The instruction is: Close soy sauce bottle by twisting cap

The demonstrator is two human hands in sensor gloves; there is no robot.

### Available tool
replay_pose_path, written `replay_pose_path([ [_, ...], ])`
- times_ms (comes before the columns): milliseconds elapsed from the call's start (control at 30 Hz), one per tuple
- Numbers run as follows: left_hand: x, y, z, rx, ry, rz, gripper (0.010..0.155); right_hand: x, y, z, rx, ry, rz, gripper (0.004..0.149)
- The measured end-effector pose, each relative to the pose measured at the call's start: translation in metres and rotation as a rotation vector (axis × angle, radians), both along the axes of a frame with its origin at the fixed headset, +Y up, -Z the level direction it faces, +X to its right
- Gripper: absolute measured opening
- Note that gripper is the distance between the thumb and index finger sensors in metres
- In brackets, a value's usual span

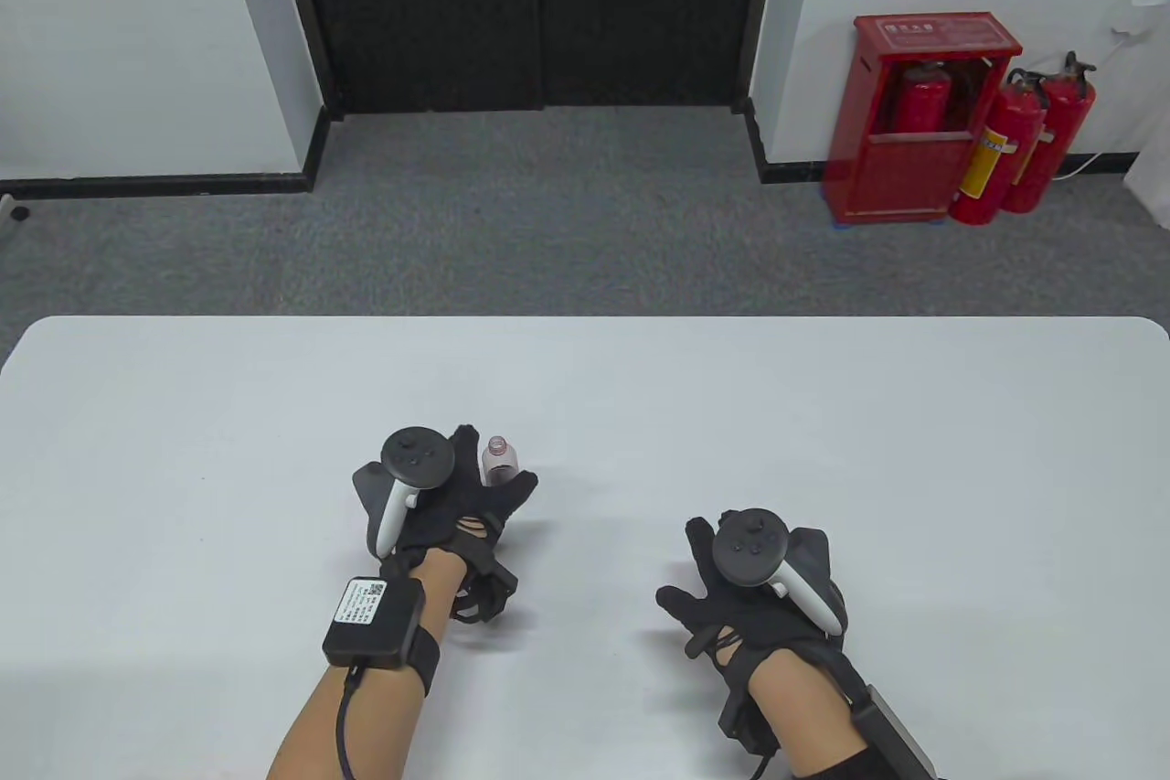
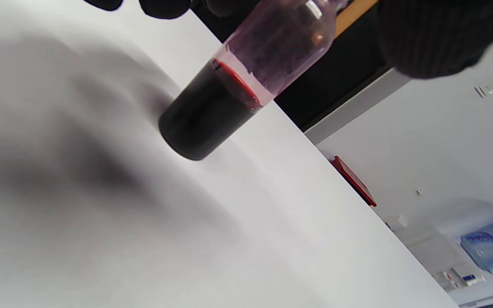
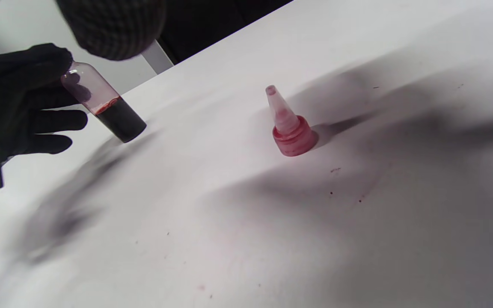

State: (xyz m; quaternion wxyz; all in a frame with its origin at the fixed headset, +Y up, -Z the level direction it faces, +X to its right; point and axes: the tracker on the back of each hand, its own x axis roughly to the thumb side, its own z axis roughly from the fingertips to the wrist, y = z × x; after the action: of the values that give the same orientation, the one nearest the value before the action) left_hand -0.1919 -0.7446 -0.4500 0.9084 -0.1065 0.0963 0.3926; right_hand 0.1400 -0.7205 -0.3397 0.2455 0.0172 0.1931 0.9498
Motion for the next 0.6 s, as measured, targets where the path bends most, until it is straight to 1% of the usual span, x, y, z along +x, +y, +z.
replay_pose_path([
  [100, -0.001, -0.008, -0.007, -0.023, 0.025, -0.001, 0.105, 0.000, 0.000, -0.001, 0.003, -0.002, -0.006, 0.089],
  [167, -0.003, -0.014, -0.009, -0.017, 0.059, 0.006, 0.103, 0.001, -0.001, -0.001, -0.002, -0.006, -0.013, 0.089],
  [300, -0.007, -0.024, -0.012, -0.047, 0.080, 0.047, 0.097, 0.002, -0.001, -0.001, -0.007, -0.011, -0.017, 0.089],
  [333, -0.008, -0.026, -0.012, -0.046, 0.086, 0.056, 0.093, 0.002, -0.001, -0.001, -0.008, -0.011, -0.018, 0.089],
  [400, -0.008, -0.027, -0.012, -0.044, 0.091, 0.043, 0.088, 0.002, -0.001, -0.001, -0.007, -0.011, -0.020, 0.089],
  [467, -0.009, -0.027, -0.012, -0.045, 0.094, 0.021, 0.077, 0.002, -0.001, -0.001, -0.008, -0.011, -0.022, 0.089],
  [600, -0.009, -0.030, -0.013, -0.068, 0.069, 0.029, 0.077, 0.002, -0.001, -0.001, -0.016, -0.011, -0.021, 0.088],
])
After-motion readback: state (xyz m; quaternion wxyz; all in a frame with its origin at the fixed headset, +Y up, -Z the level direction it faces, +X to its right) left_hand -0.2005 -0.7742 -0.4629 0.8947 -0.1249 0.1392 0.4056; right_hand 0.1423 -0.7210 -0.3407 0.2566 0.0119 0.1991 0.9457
